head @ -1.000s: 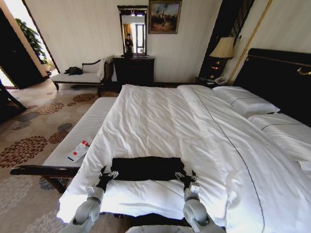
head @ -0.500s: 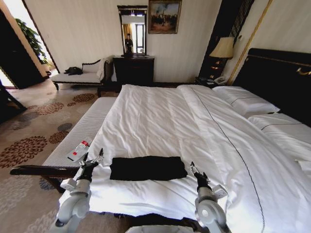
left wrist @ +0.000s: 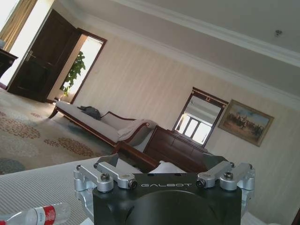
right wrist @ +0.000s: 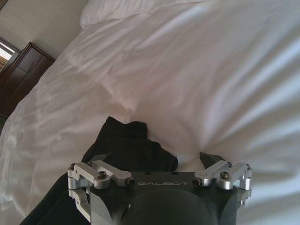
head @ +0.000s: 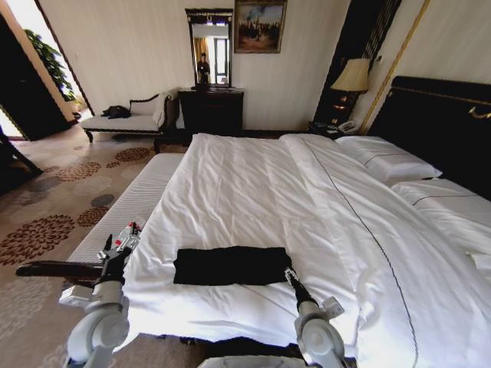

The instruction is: Fold the clothes on the bed.

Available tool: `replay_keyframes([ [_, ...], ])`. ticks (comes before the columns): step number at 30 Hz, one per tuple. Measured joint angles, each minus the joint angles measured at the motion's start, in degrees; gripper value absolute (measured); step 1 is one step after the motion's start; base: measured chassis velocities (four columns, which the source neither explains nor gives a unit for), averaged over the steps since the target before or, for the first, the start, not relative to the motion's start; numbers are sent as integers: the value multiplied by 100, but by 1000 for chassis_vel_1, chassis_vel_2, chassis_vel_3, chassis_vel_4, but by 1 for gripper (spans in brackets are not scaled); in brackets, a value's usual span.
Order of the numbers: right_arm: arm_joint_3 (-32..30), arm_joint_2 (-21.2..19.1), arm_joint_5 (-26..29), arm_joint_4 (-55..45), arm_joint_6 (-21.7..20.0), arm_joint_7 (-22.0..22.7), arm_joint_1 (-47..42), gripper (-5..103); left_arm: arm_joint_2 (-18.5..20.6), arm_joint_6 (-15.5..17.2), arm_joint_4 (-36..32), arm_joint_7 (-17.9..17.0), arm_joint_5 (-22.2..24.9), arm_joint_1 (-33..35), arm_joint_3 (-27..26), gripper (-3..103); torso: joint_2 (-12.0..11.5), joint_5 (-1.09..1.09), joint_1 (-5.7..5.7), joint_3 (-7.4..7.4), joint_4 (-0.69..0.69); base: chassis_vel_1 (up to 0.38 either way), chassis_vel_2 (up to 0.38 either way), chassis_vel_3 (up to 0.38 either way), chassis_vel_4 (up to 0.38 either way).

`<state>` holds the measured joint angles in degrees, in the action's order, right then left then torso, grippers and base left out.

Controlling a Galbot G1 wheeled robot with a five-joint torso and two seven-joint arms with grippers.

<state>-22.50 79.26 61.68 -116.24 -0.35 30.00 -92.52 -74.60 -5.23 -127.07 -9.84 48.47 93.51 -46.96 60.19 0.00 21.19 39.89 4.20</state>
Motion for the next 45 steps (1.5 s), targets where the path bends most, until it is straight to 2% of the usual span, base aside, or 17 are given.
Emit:
replay_keyframes([
  [4, 133, 111, 30, 13, 98, -207, -10, 103, -122, 34, -45, 0, 35, -2, -27, 100, 0, 0, 0, 0, 0, 0, 0, 0, 0],
  [6, 193, 155, 30, 15, 142, -300, -16, 100, -135, 34, -37, 1, 29, -6, -27, 100, 0, 0, 0, 1, 0, 0, 0, 0, 0],
  [9, 265, 248, 20, 76, 242, -489, 1, 85, -144, 36, 7, 2, 5, -23, -25, 100, 0, 0, 0, 1, 0, 0, 0, 0, 0],
  [10, 265, 248, 20, 76, 242, -489, 1, 85, -144, 36, 7, 2, 5, -23, -25, 100, 0, 0, 0, 1, 0, 0, 0, 0, 0],
  [12, 287, 303, -5, 131, 350, -634, 29, 74, -149, 37, 30, 3, -6, -27, -19, 100, 0, 0, 0, 1, -1, 0, 0, 0, 0],
  [13, 287, 318, -18, 153, 393, -686, 36, 74, -152, 37, 37, 3, -7, -29, -18, 100, 0, 0, 0, 1, -1, 0, 0, 0, 0],
  [15, 278, 332, -30, 195, 458, -759, 45, 63, -172, 37, 57, 3, -6, -42, -22, 100, 0, 0, 0, 1, -1, 0, 0, 0, 0],
  [16, 278, 332, -30, 195, 458, -759, 45, 63, -172, 37, 57, 3, -6, -42, -22, 100, 0, 0, 0, 1, -1, 0, 0, 0, 0],
  [19, 253, 345, -35, 296, 590, -866, 64, 47, -216, 37, 99, 3, -2, -81, -31, 100, 0, 0, 0, 1, 0, 0, 0, 0, 0],
  [21, 250, 352, -37, 329, 629, -897, 72, 47, -222, 37, 111, 3, -1, -91, -31, 100, 0, 0, 0, 1, -1, 0, 0, 0, 0],
  [25, 272, 411, -50, 501, 808, -1054, 112, 26, -258, 37, 187, 2, -15, -145, -12, 100, 0, 0, 0, 1, -1, 0, 0, 0, 0],
  [26, 272, 411, -50, 501, 808, -1054, 112, 26, -258, 37, 187, 2, -15, -145, -12, 100, 0, 0, 0, 1, -1, 0, 0, 0, 0],
  [28, 284, 425, -53, 565, 846, -1087, 134, 15, -286, 37, 219, 1, -35, -163, -1, 100, 0, 0, 0, 1, -1, 0, 0, 0, 0],
  [30, 279, 442, -57, 619, 911, -1118, 171, 9, -317, 36, 240, 1, -56, -183, 7, 100, 0, 0, 0, 1, -1, 0, 0, 0, 0],
  [33, 233, 467, -68, 652, 1018, -1164, 212, 3, -346, 36, 254, 2, -63, -203, 9, 100, 0, 1, 0, 1, -1, 0, 0, 0, 0],
  [38, 16, 495, 94, 612, 1262, -1255, 274, 3, -405, 33, 289, 1, -107, -230, 15, 100, 0, 1, 0, 1, -2, 0, 0, 0, 0],
  [45, -771, 346, 820, 140, 1324, -1262, 278, 3, -496, 20, 305, 1, -157, -255, 23, 100, 0, 0, 0, 1, 0, 0, 0, 0, 0],
])
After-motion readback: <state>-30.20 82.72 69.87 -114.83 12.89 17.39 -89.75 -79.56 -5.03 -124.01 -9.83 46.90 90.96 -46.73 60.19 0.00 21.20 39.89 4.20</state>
